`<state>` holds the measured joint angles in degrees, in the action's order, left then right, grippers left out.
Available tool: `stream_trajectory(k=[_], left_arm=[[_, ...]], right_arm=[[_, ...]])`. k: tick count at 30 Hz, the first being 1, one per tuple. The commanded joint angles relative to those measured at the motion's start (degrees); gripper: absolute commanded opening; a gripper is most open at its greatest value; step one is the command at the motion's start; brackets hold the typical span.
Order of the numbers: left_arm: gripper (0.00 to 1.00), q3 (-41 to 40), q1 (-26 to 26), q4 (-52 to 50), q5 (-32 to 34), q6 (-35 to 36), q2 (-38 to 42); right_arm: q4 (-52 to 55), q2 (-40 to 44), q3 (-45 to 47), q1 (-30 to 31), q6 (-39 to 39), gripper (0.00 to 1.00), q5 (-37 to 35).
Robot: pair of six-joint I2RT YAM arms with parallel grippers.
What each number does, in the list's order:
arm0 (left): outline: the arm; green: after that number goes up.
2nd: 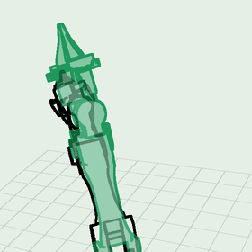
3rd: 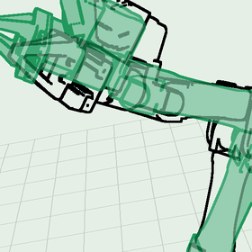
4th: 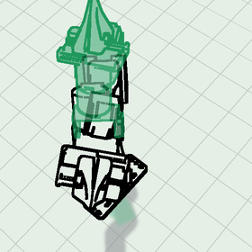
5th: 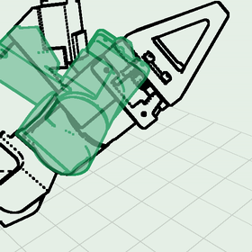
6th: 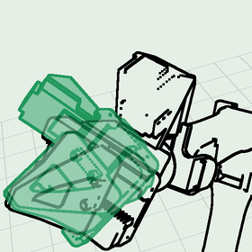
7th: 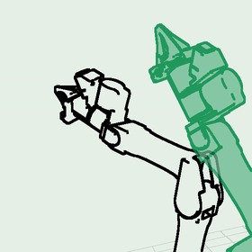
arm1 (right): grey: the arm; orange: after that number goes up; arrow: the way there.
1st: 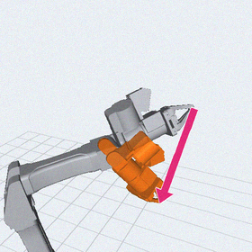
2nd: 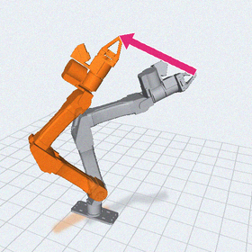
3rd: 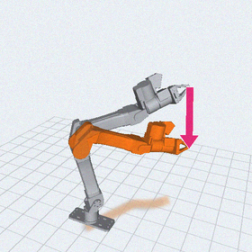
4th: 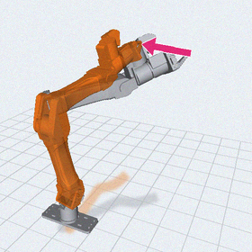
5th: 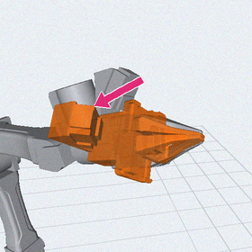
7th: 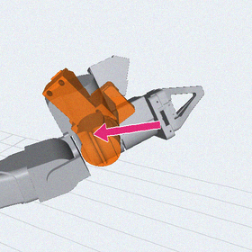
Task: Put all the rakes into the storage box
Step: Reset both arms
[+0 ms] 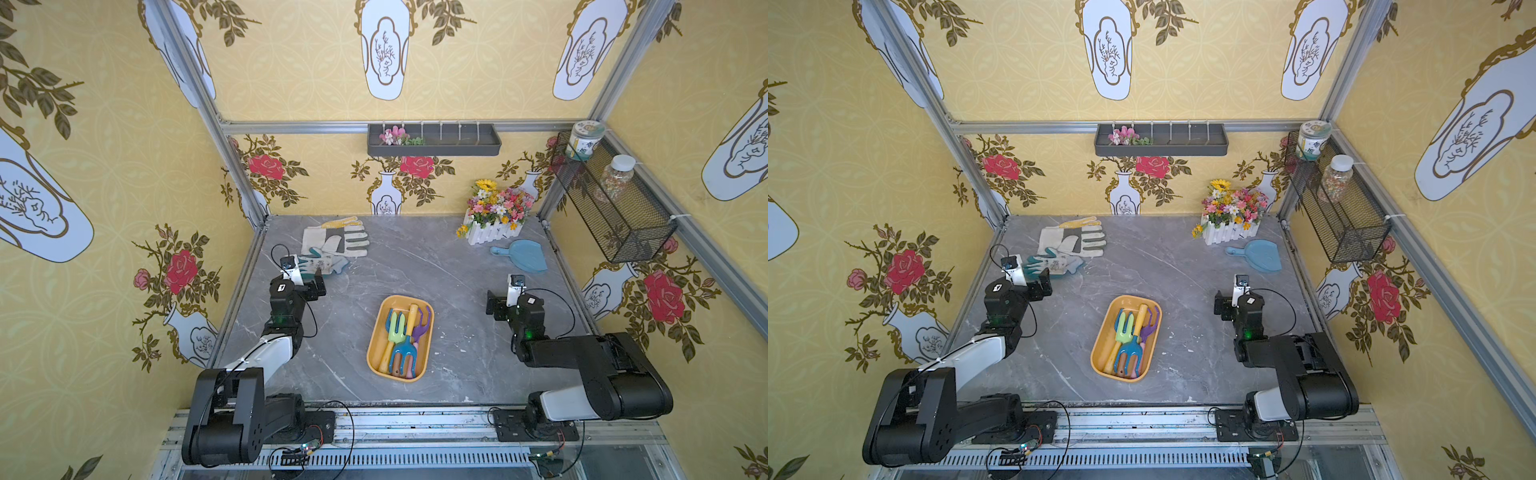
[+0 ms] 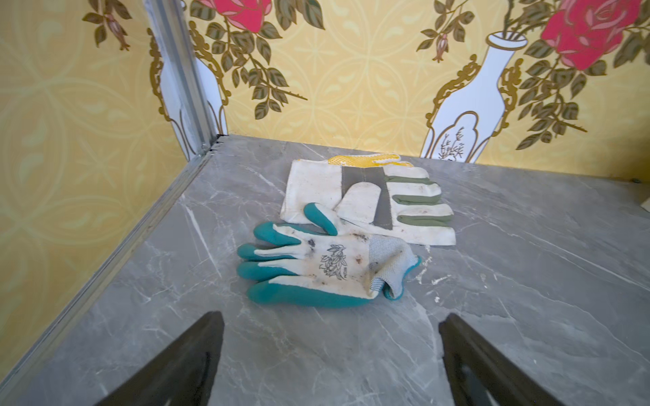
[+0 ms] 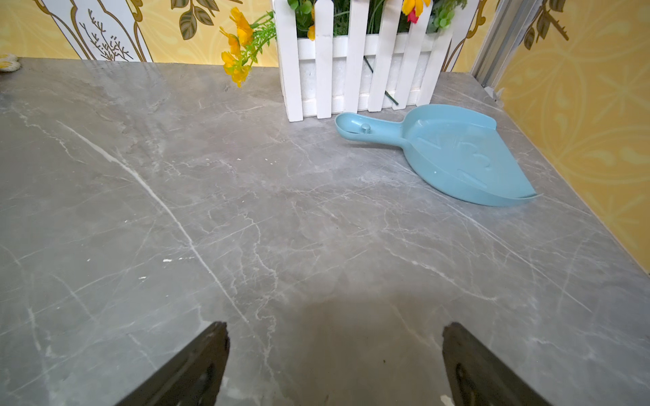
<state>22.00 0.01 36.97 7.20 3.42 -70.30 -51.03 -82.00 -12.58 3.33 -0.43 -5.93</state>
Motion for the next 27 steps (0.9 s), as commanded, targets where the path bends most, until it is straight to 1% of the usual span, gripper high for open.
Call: stream_trajectory(k=[1,3,5,6,9,10,11,12,13,16,19,22,23,24,25,27], left_arm=[[1.00,-1.6,0.0,-0.2,-5.6,0.4,1.0],[1.00,-2.5,-0.1,0.2,-6.5,-0.2,-0.4],[1.00,-3.2,-0.1,2.8,-6.3,-0.4,-1.6],[1.00,-2.9,-0.1,2.1,-5.7,-0.7,-2.3],[1.00,-6.5,-0.2,8.7,-5.6,-0.5,-4.9],[1.00,-7.6,-0.6,12.5,-5.1,-0.9,-5.3],[1.00,-8.1,-1.9,11.7,-5.7,-2.3,-4.3],[1.00,-9.9,-3.1,14.0,-6.8,-3.1,-3.7],[1.00,-12.3,-3.4,19.0,-7.3,-3.4,-3.7],[1.00,-14.3,-3.7,22.1,-8.6,-3.1,-3.6],[1.00,-15.9,-4.1,26.7,-7.6,-4.0,-6.1],[1.00,-16.4,-4.1,27.6,-6.3,-4.3,-5.9],[1.00,-16.7,-3.9,28.9,-3.7,-4.6,-6.4],[1.00,-16.4,-2.9,29.2,2.4,-6.1,-6.9],[1.00,-16.5,-2.3,29.7,4.0,-5.8,-7.0],[1.00,-17.0,-1.9,30.0,4.1,-5.5,-6.5]], right_arm=[[-2.2,-0.1,-0.1,0.0,-0.2,0.97,0.7],[-2.2,-0.1,-0.1,0.1,-0.2,0.97,0.7],[-2.2,-0.2,-0.1,0.0,-0.2,0.97,0.7],[-2.2,0.0,-0.1,0.1,-0.3,0.97,0.7],[-2.2,0.0,-0.1,0.0,-0.2,0.97,0.7],[-2.2,-0.1,-0.1,0.0,-0.2,0.97,0.7],[-2.2,-0.1,-0.1,0.0,-0.2,0.97,0.7],[-2.1,-0.1,-0.2,-0.1,-0.2,0.97,0.6],[-2.1,-0.1,-0.2,0.0,-0.2,0.97,0.6],[-2.1,-0.1,-0.1,0.0,-0.2,0.97,0.7],[-2.2,0.0,-0.1,-0.1,-0.2,0.97,0.7],[-1.9,-0.1,-0.3,-0.1,-0.1,0.97,0.8],[-1.9,-0.1,-0.3,-0.1,-0.1,0.97,0.9],[-1.8,0.0,-0.3,-0.2,-0.1,0.97,1.0],[-1.7,-0.1,-0.4,-0.2,-0.1,0.97,1.0],[-1.6,-0.1,-0.3,-0.2,-0.1,0.97,1.0]])
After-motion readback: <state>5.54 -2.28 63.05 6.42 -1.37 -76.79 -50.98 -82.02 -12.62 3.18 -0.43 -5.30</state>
